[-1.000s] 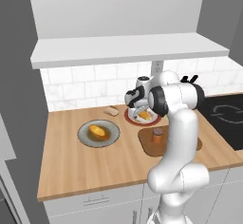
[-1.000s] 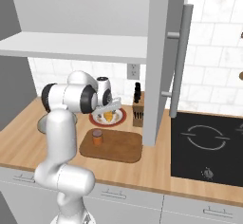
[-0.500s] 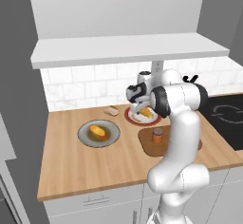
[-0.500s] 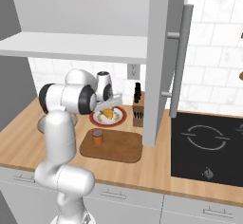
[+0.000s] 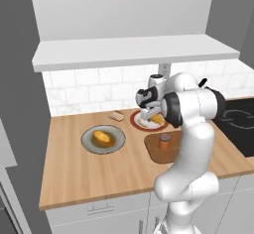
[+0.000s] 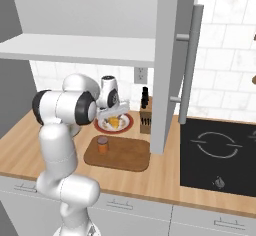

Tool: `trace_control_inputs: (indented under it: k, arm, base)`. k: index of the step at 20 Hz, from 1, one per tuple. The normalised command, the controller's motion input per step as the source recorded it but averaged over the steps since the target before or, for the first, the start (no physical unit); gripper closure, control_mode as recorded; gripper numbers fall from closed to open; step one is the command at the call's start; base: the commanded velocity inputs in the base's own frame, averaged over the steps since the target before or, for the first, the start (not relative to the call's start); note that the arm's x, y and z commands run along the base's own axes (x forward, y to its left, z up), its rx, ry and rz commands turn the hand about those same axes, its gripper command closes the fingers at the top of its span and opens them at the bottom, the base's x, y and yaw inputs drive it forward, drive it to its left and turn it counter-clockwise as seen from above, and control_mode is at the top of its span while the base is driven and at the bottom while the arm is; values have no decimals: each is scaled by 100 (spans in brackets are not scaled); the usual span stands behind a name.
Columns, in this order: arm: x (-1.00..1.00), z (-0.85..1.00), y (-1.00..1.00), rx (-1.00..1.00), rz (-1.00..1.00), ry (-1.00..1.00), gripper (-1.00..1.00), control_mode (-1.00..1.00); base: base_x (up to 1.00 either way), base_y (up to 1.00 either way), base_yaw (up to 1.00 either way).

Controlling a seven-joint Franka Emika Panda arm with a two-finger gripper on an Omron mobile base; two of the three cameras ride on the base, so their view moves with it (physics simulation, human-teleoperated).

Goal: From the different types of pastries on the counter, select a croissant and place it on the cutting board. Then retrieve a jar of jam from the cabinet and place it alongside the croissant on the cutting board.

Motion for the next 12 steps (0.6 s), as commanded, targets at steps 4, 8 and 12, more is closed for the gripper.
trace_control_inputs:
  k: [4,8,12]
  arm:
    - [-53,11,-22,0,1,-6,100,-100]
    - [-33,20,-37,-2,1,-10,100,-100]
    - [-16,17,-38,0,1,-7,100,-100]
  base:
    - [0,0,0]
    - [0,0,0]
    - [0,0,0]
